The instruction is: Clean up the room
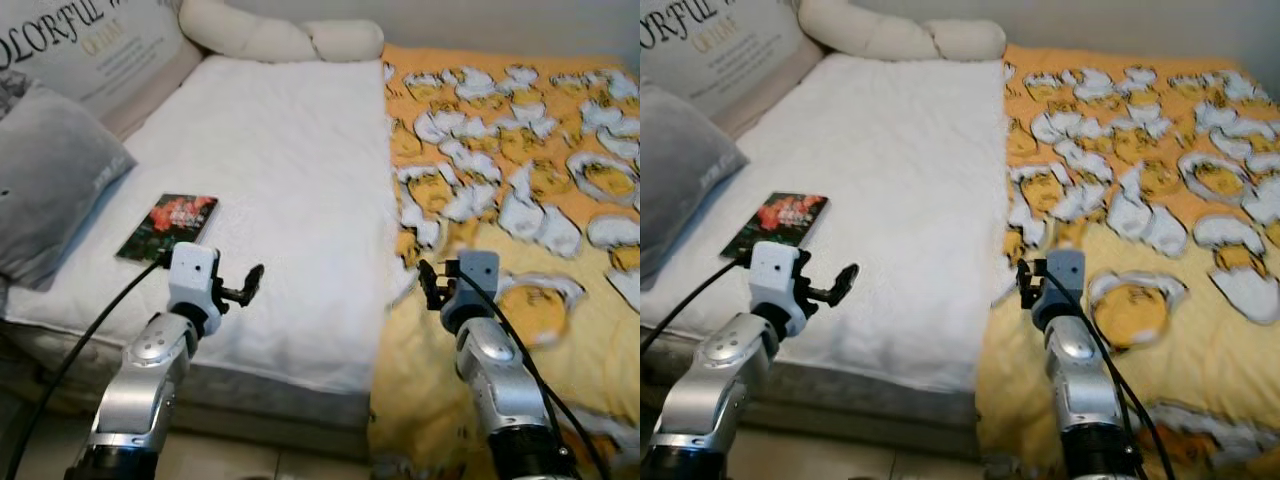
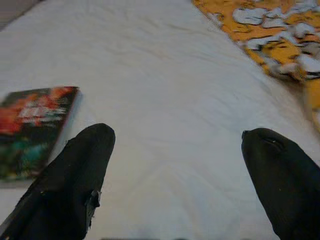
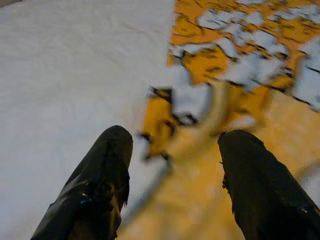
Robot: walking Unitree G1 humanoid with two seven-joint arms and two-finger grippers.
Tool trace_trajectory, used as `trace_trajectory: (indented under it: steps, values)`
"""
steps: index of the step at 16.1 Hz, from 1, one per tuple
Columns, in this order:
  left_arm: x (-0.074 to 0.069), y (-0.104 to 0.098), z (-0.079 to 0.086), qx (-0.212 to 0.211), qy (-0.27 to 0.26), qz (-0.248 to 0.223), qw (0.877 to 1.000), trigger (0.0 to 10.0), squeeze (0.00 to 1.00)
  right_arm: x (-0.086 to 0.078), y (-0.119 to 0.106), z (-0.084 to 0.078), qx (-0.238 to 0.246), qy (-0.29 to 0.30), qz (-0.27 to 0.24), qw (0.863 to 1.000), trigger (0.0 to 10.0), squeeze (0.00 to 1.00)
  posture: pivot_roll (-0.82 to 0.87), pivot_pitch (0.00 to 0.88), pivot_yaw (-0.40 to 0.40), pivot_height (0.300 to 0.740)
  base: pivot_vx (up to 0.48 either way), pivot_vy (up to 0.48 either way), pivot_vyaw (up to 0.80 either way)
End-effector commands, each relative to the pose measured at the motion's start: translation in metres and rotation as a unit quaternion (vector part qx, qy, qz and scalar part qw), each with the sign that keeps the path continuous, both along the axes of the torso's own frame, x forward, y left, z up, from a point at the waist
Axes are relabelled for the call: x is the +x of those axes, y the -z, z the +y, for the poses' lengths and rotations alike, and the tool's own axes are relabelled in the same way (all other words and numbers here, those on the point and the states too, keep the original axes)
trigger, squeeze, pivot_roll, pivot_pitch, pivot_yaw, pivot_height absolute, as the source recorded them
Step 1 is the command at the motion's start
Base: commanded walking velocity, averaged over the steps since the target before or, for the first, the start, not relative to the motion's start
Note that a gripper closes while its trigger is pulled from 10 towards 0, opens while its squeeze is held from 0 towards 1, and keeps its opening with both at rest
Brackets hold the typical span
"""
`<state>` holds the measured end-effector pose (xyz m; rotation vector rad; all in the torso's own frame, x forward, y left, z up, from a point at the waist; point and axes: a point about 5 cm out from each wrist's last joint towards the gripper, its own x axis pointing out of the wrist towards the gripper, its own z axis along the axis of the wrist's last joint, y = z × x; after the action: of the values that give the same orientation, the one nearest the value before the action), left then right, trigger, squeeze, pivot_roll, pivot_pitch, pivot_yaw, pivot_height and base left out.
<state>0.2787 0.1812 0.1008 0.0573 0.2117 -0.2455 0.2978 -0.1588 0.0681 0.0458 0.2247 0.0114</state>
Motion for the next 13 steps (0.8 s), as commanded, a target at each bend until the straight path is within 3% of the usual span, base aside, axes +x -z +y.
trace_trajectory:
  steps: [1,2,3,4,8,10,11,12,13]
  values:
    - [0.000,-0.001,0.008,0.008,-0.010,0.002,1.000,10.0,0.00,0.002,-0.001,0.011,0.004,-0.012,0.000,1.000,10.0,0.00,0.09,0.000,0.034,0.740,0.315,0.000,0.00]
    - [0.001,0.000,0.007,0.009,-0.008,0.004,1.000,10.0,0.00,0.002,0.000,0.009,-0.004,-0.003,0.006,1.000,10.0,0.00,0.09,0.000,0.035,0.740,0.289,0.000,0.00]
    - [0.001,0.000,0.005,0.005,-0.002,0.005,1.000,10.0,0.00,0.001,0.003,0.006,0.000,0.000,0.013,1.000,10.0,0.37,0.09,0.000,0.036,0.740,0.000,0.000,0.00]
    - [-0.001,0.002,0.001,0.014,0.027,0.016,0.999,10.0,0.00,0.001,0.006,0.005,0.010,-0.018,0.019,1.000,10.0,1.00,0.09,0.000,0.037,0.740,0.000,0.000,0.00]
    - [-0.006,0.005,0.001,0.026,0.075,0.039,0.996,10.0,0.00,0.009,0.022,0.006,-0.009,-0.035,0.088,0.995,10.0,1.00,0.11,0.000,0.038,0.740,0.000,0.000,0.00]
    - [-0.020,0.009,0.000,0.047,0.156,0.083,0.983,10.0,0.00,0.013,0.037,0.010,-0.048,-0.065,0.153,0.985,10.0,1.00,0.12,0.000,0.040,0.740,0.000,0.000,0.00]
    - [-0.022,0.009,0.002,0.048,0.163,0.089,0.981,10.0,0.00,0.013,0.041,0.011,-0.054,-0.071,0.168,0.982,10.0,1.00,0.13,0.000,0.041,0.740,0.000,0.000,0.00]
    - [-0.022,0.009,0.005,0.050,0.169,0.096,0.980,10.0,0.00,0.011,0.054,0.009,-0.083,-0.061,0.220,0.970,10.0,0.40,0.13,0.000,0.045,0.740,0.000,0.000,0.00]
    - [-0.022,0.008,0.005,0.050,0.171,0.097,0.979,10.0,0.00,0.010,0.057,0.009,-0.084,-0.064,0.229,0.968,10.0,0.00,0.13,0.000,0.048,0.740,0.000,0.000,0.00]
